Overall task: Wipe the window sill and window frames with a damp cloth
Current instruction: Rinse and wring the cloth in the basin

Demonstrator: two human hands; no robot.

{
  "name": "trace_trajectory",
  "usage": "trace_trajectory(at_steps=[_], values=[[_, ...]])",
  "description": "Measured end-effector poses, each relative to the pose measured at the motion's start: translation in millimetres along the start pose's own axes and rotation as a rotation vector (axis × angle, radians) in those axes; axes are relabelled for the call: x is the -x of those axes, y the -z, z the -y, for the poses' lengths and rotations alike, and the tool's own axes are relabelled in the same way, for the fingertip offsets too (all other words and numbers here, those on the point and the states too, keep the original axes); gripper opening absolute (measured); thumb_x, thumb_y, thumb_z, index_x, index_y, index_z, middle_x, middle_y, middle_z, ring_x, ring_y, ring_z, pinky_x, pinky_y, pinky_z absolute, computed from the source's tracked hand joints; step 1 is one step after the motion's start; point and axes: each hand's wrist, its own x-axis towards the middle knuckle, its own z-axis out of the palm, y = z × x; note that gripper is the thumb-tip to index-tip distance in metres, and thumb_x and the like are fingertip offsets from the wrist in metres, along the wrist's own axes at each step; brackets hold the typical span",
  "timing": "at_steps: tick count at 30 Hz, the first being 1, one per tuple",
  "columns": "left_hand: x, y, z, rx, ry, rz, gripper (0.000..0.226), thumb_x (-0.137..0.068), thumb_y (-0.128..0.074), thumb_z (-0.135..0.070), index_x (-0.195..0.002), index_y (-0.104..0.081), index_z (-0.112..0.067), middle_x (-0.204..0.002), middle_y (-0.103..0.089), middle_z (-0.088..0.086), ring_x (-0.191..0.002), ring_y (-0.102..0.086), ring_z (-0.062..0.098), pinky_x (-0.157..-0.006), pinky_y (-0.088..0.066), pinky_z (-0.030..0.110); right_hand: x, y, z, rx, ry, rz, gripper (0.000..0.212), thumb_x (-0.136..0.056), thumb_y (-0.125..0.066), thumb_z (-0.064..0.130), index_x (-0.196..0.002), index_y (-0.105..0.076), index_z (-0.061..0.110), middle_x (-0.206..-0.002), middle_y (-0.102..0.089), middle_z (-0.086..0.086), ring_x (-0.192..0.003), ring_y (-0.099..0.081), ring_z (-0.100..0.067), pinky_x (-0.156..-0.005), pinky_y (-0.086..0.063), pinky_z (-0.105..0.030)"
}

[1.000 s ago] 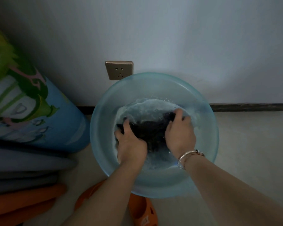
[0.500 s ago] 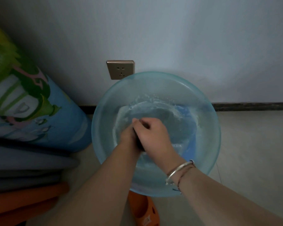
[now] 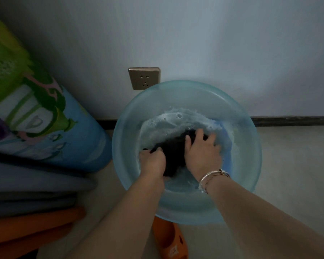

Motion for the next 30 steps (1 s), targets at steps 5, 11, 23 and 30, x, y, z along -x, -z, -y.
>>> trace_trajectory(at_steps=[5,11,23,30], values=[[3,-6,1,0.139,0.094,0.124,0.036,-0.096,-0.047,-0.038,-0.123,-0.055,-0.016,-0.114,-0.065,0.014,-0.095,-0.065,0.031,-0.064,-0.055,0.04,17,2,12,-0.658,-0.017,0.329,0.025,-0.099,-0.04,0.033,-0.097,-0.055,0.013,-0.091,-0.059,-0.005,-0.086,-0.06,-0.025,-0.067,-0.043,-0.025],[18,-5,-10,0.166,0.074,0.253,0.043,-0.1,-0.034,-0.025,-0.135,-0.044,-0.001,-0.127,-0.055,0.024,-0.114,-0.058,0.034,-0.085,-0.05,0.033,41,25,33,-0.931,0.014,0.247,0.041,-0.088,-0.056,0.033,-0.057,-0.053,0.007,-0.046,-0.042,0.005,-0.049,-0.043,-0.012,-0.053,-0.037,-0.024],[5,2,6,-0.091,0.1,0.193,0.034,-0.096,-0.049,-0.039,-0.102,-0.064,-0.009,-0.093,-0.071,0.014,-0.078,-0.068,0.026,-0.064,-0.058,0.035,6,1,24,-0.053,0.287,-0.027,0.04,-0.101,-0.029,0.042,-0.11,-0.052,0.011,-0.109,-0.058,-0.011,-0.098,-0.06,-0.029,-0.073,-0.042,-0.034],[4,7,-7,-0.97,-0.463,-0.052,0.077,-0.081,-0.054,-0.001,-0.145,-0.021,-0.028,-0.15,-0.011,0.01,-0.133,-0.025,0.035,-0.108,-0.033,0.04,-3,7,-21,0.116,0.078,-0.052,0.039,-0.097,-0.044,0.032,-0.127,-0.038,0.009,-0.131,-0.038,-0.016,-0.112,-0.047,-0.035,-0.077,-0.046,-0.038]])
